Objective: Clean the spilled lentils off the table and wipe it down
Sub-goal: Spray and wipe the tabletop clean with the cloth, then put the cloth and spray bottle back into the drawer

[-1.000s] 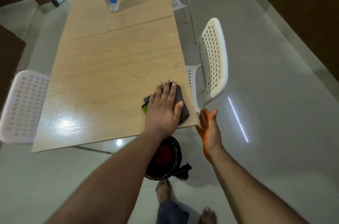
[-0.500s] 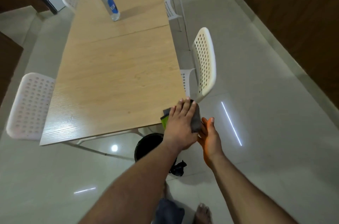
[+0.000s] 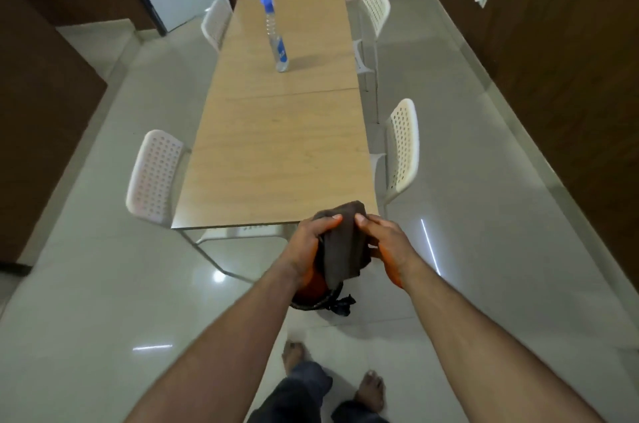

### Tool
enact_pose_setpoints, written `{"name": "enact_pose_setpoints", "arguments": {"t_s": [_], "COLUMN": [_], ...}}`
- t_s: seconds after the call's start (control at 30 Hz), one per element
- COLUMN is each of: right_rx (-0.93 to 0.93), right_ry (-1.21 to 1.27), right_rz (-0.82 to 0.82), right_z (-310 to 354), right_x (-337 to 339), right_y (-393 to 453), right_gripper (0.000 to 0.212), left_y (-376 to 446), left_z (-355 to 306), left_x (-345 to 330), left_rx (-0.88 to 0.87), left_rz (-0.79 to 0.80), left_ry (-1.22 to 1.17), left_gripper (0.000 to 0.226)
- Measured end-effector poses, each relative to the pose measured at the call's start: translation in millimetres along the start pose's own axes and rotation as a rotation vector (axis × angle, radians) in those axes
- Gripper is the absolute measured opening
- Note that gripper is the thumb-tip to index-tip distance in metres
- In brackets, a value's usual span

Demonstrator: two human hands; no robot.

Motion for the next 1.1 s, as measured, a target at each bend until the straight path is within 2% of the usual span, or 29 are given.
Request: {"name": "enact_pose_setpoints", "arguments": {"t_s": [0.07,0.2,0.3,0.37,0.47,0.53,0.6,0.7,0.77,0.83,0.9,0.97,1.0,1.07,1.1], "right_rx": [-0.017,-0.049,-0.070,-0.110,-0.198,-0.251,-0.283,-0.292,-0.266,-0.228,-0.204,-0.197,-0.203,-0.206,-0.194], "right_ry": [-0.013,-0.092,-0.170,-0.171,-0.112,-0.065,-0.014,0.066,0.095,0.152,0.192,0.223,0.234,0.262,0.274], "right_rz": [0.054,0.140,0.155,0.157,0.207,0.232,0.233,0.196,0.177,0.168,0.174,0.170,0.160,0.118,0.108], "right_z": [12,34,47,52,61,68,77,94,108,121,132,145,149,157,162], "right_x": [-22,-85,-139,-159,-227,-280,-328,-391,-433,-464,-492,-523,-533,-549,-556], "right_y": [-9,-15,-12,-10,-5,0,9,23,31,36,40,46,52,66,73], "right_gripper": [0.052,0.046,0.054,0.049,0.036,0.034,0.023,0.017,0.004,0.021,0.021,0.011,0.017,0.019,0.017], "left_y": [-19,-42,-54,-55,-68,-79,-91,-102,-108,-110,-107,-102,-97,-86,-81], "left_z": [-14,-42,-59,-64,-91,-112,-129,-145,-161,-177,-192,-217,-230,-249,-255], "left_x": [16,80,138,163,231,284,330,394,432,457,476,494,502,518,524], "left_rx": [-0.007,-0.013,-0.025,-0.037,-0.105,-0.164,-0.192,-0.208,-0.237,-0.291,-0.355,-0.484,-0.566,-0.670,-0.662], "left_rz": [-0.011,-0.087,-0.150,-0.153,-0.149,-0.148,-0.130,-0.100,-0.069,-0.078,-0.139,-0.228,-0.284,-0.299,-0.271], "left_ry": [0.023,0.053,0.062,0.020,-0.087,-0.119,-0.123,-0.070,-0.022,0.127,0.317,0.454,0.493,0.476,0.422], "left_gripper": [0.030,0.032,0.038,0.037,0.039,0.047,0.065,0.092,0.100,0.105,0.110,0.103,0.093,0.062,0.048]}}
Point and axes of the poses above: each hand's wrist, its own y-axis towards the middle knuckle, its own x-axis out of the back of the hand, z = x × y, the point moved 8 cm from there along y, towards the middle knuckle, and after that the axes turned 2 degrees about -y, right-handed, at the moved point
